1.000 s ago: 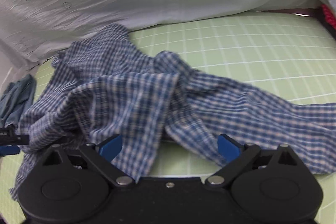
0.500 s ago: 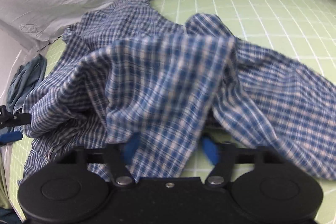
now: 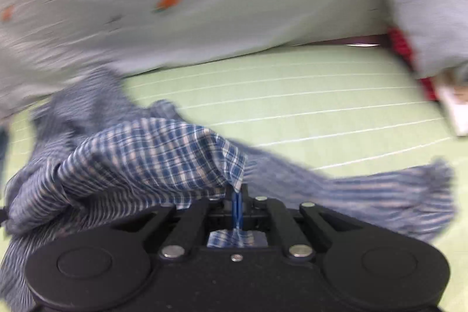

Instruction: Fold clothes

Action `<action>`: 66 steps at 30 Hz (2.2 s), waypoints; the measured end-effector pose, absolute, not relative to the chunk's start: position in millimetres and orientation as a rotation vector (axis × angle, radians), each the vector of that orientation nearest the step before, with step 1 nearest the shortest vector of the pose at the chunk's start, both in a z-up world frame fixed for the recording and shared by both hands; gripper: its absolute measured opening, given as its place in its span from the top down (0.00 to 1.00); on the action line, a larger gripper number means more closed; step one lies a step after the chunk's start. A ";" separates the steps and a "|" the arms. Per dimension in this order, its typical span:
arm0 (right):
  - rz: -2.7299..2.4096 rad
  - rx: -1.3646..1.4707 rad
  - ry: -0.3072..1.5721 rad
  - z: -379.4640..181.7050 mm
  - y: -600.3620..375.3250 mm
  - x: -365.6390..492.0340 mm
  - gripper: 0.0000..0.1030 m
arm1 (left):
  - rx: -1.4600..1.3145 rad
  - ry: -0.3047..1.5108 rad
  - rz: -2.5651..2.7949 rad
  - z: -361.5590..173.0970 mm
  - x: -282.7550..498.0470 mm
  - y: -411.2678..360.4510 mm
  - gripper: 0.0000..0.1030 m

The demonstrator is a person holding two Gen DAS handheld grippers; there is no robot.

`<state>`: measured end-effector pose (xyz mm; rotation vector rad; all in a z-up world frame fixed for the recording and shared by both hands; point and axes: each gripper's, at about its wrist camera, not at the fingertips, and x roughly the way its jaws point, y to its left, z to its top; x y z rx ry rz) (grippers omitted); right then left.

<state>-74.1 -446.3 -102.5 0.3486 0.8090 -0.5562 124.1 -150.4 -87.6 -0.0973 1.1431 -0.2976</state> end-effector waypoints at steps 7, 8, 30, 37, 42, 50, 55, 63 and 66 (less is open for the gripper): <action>-0.573 0.397 0.820 -105.8 -449.6 -81.3 0.97 | -0.111 1.117 -0.420 -82.8 117.5 -178.1 0.63; -0.572 0.402 0.826 -107.9 -449.5 -79.9 0.96 | -0.109 1.114 -0.431 -82.3 117.5 -181.3 0.63; -0.591 0.457 0.909 -136.5 -454.6 -74.2 0.05 | -0.134 1.166 -0.563 -91.3 129.6 -205.4 0.80; -0.555 0.453 0.953 -146.3 -456.2 -72.5 0.94 | -0.115 1.070 -0.447 -75.4 140.2 -168.3 0.99; -0.550 0.385 0.955 -146.2 -452.0 -71.7 0.96 | -0.091 0.990 -0.331 -55.5 166.3 -123.2 0.99; -0.678 0.289 0.974 -142.6 -466.1 -78.7 1.00 | 0.029 0.798 -0.055 -21.1 224.6 -66.5 0.99; -0.720 0.396 0.943 -137.1 -484.7 -96.8 0.96 | -0.027 0.745 0.073 -7.8 244.5 -43.6 0.75; -0.691 0.405 0.952 -141.3 -453.9 -89.1 0.16 | -0.028 0.802 -0.054 -30.6 188.0 -75.3 0.21; -0.652 0.386 0.968 -143.5 -440.2 -86.5 0.15 | -0.067 0.857 -0.089 -40.4 159.1 -90.7 0.18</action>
